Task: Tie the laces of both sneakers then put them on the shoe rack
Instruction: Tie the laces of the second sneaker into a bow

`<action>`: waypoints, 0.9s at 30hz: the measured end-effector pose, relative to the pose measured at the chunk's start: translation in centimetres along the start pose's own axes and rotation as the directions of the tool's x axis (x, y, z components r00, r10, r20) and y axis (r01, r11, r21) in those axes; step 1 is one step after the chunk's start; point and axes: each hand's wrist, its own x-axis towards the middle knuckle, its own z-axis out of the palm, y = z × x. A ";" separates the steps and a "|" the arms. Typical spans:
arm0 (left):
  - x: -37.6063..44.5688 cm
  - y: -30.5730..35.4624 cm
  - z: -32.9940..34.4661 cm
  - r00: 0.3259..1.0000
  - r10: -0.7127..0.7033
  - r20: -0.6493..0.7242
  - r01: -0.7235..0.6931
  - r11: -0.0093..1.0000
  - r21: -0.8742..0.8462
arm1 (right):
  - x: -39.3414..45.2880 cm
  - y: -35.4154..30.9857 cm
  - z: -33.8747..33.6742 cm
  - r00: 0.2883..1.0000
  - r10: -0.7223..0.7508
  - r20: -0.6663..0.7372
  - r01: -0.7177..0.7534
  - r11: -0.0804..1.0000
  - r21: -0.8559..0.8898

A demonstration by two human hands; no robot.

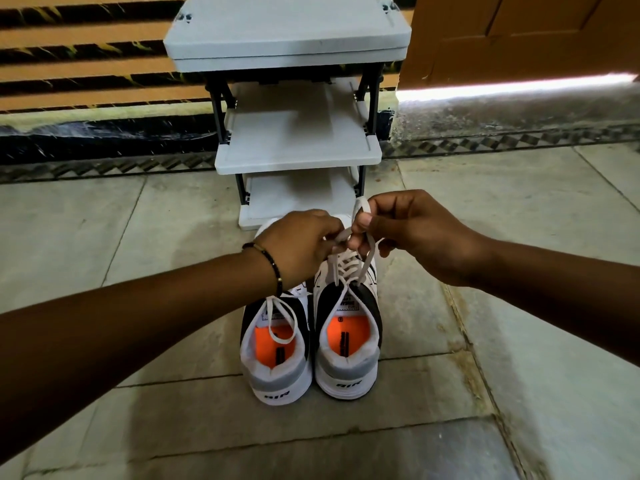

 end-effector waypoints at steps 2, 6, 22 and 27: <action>0.1 -0.1 -0.4 0.999 0.041 0.003 -0.041 0.982 0.182 | 0.1 0.1 0.0 0.998 0.017 -0.056 -0.018 1.000 -0.007; 0.2 -0.6 -1.6 0.989 0.130 -0.070 -0.106 0.956 0.275 | 0.6 0.1 -0.6 0.974 0.022 -0.224 -0.044 0.995 -0.094; -4.9 -9.1 -2.1 0.988 -0.148 0.041 0.113 0.883 0.455 | -1.1 3.8 -5.6 0.828 0.527 -0.190 -0.554 0.720 -0.418; -3.3 -7.3 0.5 0.991 -0.123 0.048 0.097 0.924 0.369 | -0.2 4.2 -4.1 0.937 0.233 -0.259 -0.348 0.587 -0.731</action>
